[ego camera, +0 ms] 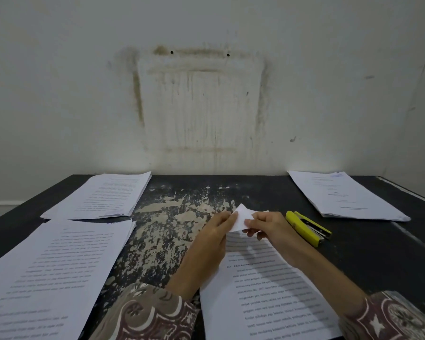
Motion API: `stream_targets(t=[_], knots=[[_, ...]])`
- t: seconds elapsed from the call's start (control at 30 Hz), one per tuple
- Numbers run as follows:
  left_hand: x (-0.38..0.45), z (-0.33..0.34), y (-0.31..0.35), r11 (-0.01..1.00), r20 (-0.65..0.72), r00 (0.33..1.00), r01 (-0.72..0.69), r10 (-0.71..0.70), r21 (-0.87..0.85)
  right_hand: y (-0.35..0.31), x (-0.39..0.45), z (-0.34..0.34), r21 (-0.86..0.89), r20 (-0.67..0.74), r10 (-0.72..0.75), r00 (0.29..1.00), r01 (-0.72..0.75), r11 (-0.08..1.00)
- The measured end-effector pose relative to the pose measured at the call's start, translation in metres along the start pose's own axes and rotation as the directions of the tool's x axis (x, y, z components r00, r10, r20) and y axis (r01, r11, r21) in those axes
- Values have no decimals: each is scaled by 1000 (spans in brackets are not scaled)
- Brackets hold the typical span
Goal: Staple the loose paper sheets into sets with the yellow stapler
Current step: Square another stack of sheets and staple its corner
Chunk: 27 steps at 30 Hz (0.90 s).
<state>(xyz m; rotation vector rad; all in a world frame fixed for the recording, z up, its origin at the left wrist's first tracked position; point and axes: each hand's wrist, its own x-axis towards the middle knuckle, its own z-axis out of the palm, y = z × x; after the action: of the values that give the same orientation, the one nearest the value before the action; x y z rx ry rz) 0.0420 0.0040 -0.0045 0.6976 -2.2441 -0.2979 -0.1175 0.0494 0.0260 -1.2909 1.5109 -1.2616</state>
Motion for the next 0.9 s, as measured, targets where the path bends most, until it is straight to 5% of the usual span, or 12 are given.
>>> stream_targets(t=[0.2,0.53,0.9], knots=[[0,0,1,990,44,989,139,-139,-5,5,1,-9,179,52,0,999,-9,984],[2,1,1,988,82,985,152,-149,-30,4,-3,-11,227,71,-82,994,64,972],[10,-9,4,907,187,941,326,-283,-267,-17,-2,-14,230,-87,-165,983,180,956]])
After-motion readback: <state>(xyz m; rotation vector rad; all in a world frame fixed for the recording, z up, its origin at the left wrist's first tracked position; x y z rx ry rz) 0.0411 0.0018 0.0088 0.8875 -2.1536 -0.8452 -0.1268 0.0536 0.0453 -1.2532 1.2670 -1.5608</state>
